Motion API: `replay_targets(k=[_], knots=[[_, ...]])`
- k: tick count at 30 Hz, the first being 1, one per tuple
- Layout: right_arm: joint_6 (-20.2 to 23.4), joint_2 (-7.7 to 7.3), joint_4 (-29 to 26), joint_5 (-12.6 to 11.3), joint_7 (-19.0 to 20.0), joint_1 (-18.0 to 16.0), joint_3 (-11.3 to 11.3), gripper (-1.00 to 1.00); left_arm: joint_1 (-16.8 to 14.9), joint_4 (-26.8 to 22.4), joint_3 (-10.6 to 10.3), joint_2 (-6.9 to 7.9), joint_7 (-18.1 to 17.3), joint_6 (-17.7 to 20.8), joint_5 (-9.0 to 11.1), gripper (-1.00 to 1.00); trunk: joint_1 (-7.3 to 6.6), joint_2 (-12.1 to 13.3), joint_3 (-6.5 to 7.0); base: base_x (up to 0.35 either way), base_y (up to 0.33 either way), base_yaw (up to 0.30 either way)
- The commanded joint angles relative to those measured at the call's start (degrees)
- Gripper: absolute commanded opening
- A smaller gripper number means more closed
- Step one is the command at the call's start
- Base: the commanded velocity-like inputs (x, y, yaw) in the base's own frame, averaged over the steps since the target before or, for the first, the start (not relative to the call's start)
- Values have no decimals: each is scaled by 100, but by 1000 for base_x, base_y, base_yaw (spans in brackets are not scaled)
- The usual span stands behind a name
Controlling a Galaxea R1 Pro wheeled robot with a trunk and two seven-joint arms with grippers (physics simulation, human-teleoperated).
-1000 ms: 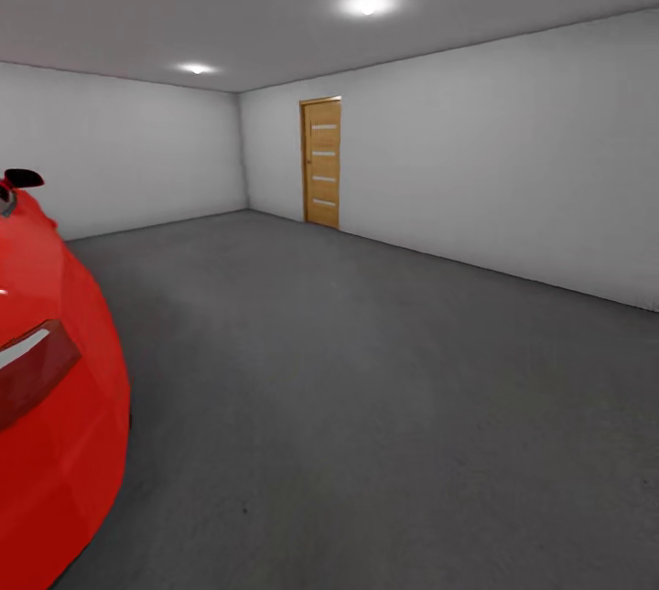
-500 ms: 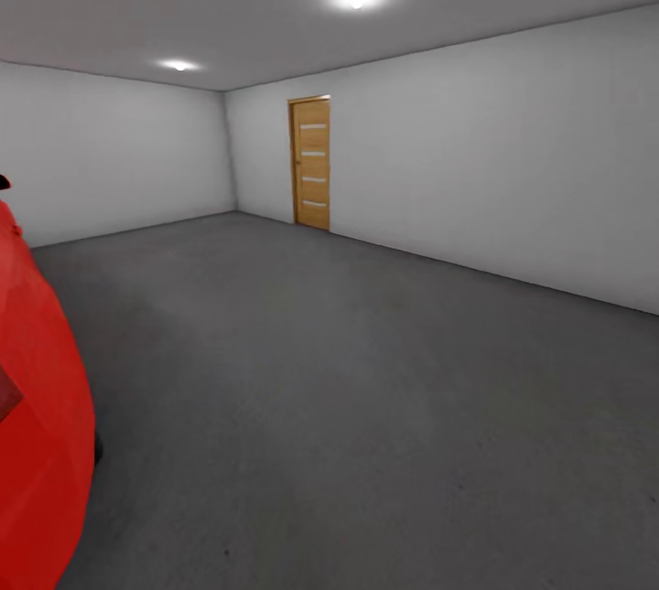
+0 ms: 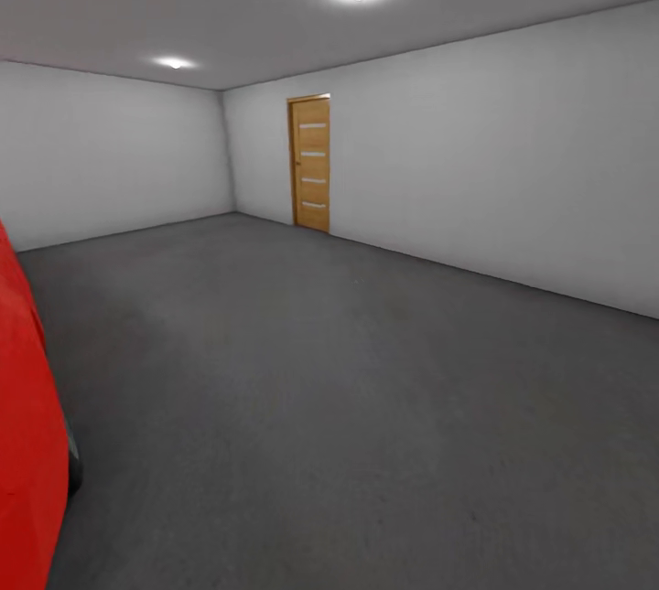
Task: Move the two storage containers from the living room to the garage. In the garage, place one container on the floor and stack the other container on top of it (either order is fine).
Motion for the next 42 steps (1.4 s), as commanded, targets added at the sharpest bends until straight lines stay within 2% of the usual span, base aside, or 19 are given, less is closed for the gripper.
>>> replay_targets(k=[1, 42], knots=[[-18, 0, 1, -60, 1, -1, 45, 100, -1, -3, 2, 0, 3, -3, 2, 100, 3, -2, -5, 315, 0, 0], [-23, -1, 1, -49, -17, -1, 50, 100, -1, -3, 0, 0, 8, -3, 2, 100, 3, -2, -5, 316, 0, 0]])
